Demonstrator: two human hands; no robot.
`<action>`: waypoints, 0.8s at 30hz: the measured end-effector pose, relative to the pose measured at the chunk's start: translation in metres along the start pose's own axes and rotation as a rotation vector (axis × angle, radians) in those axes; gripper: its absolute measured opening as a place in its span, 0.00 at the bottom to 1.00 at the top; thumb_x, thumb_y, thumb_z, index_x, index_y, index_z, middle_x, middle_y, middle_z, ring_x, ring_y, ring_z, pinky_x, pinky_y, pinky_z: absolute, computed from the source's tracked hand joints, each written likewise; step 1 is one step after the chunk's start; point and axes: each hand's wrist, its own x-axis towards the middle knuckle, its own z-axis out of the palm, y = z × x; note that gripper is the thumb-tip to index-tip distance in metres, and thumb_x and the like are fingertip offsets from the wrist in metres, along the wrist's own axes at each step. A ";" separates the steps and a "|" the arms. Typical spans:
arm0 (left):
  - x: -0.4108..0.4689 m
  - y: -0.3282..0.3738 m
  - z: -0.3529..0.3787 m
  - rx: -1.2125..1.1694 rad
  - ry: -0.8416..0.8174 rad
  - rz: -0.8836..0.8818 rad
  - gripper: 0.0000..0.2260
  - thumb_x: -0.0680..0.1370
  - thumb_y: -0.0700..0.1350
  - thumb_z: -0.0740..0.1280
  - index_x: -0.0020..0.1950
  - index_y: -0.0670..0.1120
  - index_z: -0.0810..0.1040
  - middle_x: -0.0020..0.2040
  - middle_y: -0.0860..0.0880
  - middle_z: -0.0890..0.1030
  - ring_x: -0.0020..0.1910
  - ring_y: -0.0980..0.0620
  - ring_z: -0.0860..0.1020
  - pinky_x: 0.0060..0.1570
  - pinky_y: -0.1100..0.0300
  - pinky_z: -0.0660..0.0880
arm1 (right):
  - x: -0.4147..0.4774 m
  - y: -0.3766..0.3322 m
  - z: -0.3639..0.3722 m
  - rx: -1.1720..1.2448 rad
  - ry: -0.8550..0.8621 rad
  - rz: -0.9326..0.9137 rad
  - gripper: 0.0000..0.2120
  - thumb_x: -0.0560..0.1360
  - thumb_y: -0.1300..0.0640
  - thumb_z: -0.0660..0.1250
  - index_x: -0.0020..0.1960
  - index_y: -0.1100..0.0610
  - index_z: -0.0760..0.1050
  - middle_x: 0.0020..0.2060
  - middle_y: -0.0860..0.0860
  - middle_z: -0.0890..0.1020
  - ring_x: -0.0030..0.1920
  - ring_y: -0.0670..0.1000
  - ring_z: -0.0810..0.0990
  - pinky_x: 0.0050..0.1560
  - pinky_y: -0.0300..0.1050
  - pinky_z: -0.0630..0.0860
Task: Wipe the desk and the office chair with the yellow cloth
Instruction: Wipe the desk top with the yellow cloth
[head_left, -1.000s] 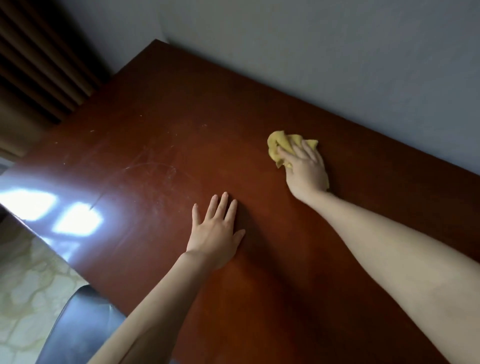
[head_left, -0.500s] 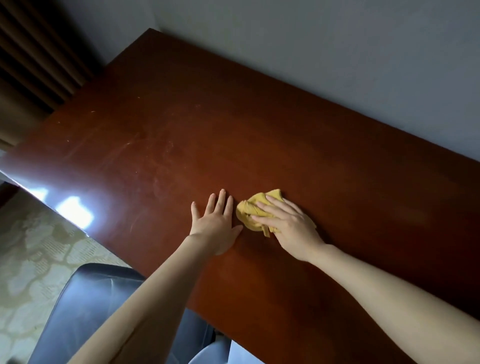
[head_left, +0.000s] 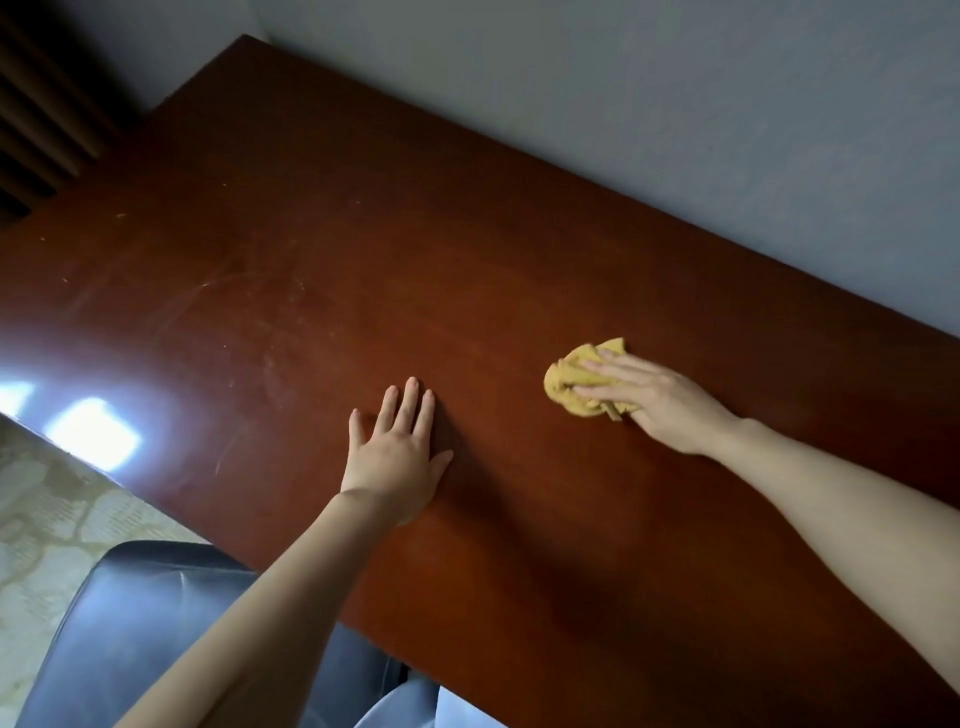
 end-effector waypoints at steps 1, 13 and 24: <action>0.000 0.000 0.001 0.001 0.008 0.000 0.31 0.82 0.59 0.49 0.78 0.48 0.38 0.78 0.49 0.37 0.77 0.48 0.39 0.73 0.42 0.44 | 0.008 0.006 -0.005 0.013 0.011 0.059 0.31 0.73 0.75 0.60 0.69 0.49 0.70 0.71 0.44 0.63 0.75 0.48 0.57 0.73 0.38 0.51; -0.008 -0.024 0.006 -0.064 0.073 0.052 0.35 0.80 0.64 0.50 0.77 0.52 0.35 0.76 0.52 0.32 0.75 0.50 0.32 0.71 0.41 0.36 | 0.155 -0.006 -0.028 -0.134 -0.123 0.478 0.25 0.83 0.56 0.50 0.77 0.45 0.47 0.77 0.52 0.46 0.76 0.59 0.43 0.74 0.54 0.47; -0.070 -0.091 0.042 -0.137 0.151 -0.393 0.45 0.73 0.71 0.52 0.78 0.44 0.38 0.78 0.44 0.36 0.77 0.45 0.37 0.72 0.40 0.41 | 0.208 -0.123 0.021 -0.202 -0.187 0.272 0.25 0.82 0.54 0.50 0.77 0.43 0.46 0.77 0.50 0.44 0.76 0.58 0.40 0.75 0.56 0.45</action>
